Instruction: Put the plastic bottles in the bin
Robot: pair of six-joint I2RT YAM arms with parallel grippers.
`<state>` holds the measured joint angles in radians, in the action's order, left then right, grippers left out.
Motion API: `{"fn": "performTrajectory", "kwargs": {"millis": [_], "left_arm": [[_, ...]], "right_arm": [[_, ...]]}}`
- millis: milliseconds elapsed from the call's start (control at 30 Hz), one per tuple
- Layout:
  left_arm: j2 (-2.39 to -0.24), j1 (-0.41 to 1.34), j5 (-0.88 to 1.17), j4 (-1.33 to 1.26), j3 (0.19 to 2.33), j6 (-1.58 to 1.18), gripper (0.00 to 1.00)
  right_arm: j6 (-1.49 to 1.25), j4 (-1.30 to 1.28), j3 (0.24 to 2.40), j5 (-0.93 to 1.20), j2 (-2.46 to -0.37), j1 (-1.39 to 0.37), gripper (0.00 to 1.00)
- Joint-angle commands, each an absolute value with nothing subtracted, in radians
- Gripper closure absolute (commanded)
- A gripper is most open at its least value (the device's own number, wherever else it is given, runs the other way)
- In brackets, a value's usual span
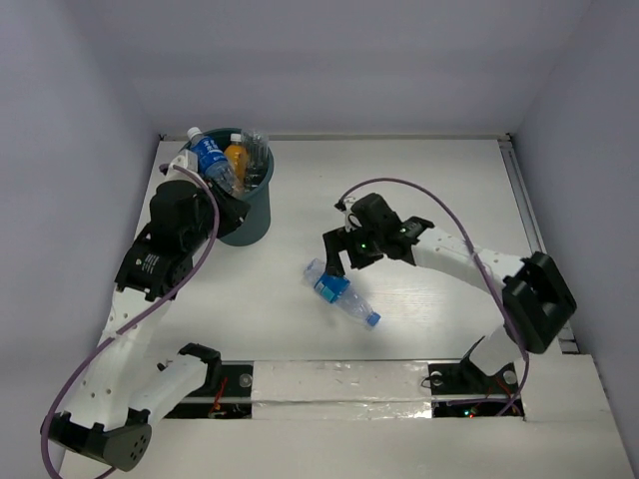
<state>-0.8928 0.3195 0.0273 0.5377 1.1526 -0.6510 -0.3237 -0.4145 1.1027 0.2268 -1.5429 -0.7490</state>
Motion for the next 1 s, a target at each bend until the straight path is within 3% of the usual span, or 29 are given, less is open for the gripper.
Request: {"fn": "performTrajectory", "kwargs": {"millis": [0,167,367,467,500,567,600,700,867,967], "left_arm": [[-0.885,0.321,0.089,0.482,1.206,-0.649,0.84],[-0.867,0.321,0.095,0.489,1.235,-0.631,0.75],[-0.867,0.321,0.089,0.552,1.345,-0.581,0.52],[-0.879,0.321,0.098,0.56,1.387,-0.574,0.47],[-0.88,0.321,0.101,0.557,1.391,-0.572,0.47],[-0.884,0.321,0.106,0.554,1.393,-0.571,0.47],[-0.885,0.321,0.107,0.552,1.391,-0.569,0.47],[-0.887,0.321,0.112,0.557,1.391,-0.56,0.46],[-0.9,0.321,0.083,0.58,1.449,-0.535,0.46],[-0.919,0.321,0.092,0.575,1.5,-0.541,0.45]], "right_arm": [[-0.259,-0.433,1.213,0.201,-1.62,-0.752,0.0],[-0.206,-0.514,1.37,0.285,-1.839,-0.752,0.0],[-0.198,-0.529,1.391,0.344,-1.966,-0.752,0.0],[-0.206,-0.509,1.4,0.348,-2.003,-0.761,0.07],[-0.209,-0.511,1.413,0.351,-2.012,-0.761,0.26],[-0.227,-0.509,1.453,0.345,-2.023,-0.761,0.46],[-0.232,-0.508,1.465,0.354,-2.022,-0.761,0.66],[-0.258,-0.525,1.522,0.391,-1.988,-0.761,0.86],[-0.336,-0.514,1.646,0.468,-1.829,-0.761,0.89],[-0.428,-0.439,1.846,0.488,-1.799,-0.761,0.89]]}}
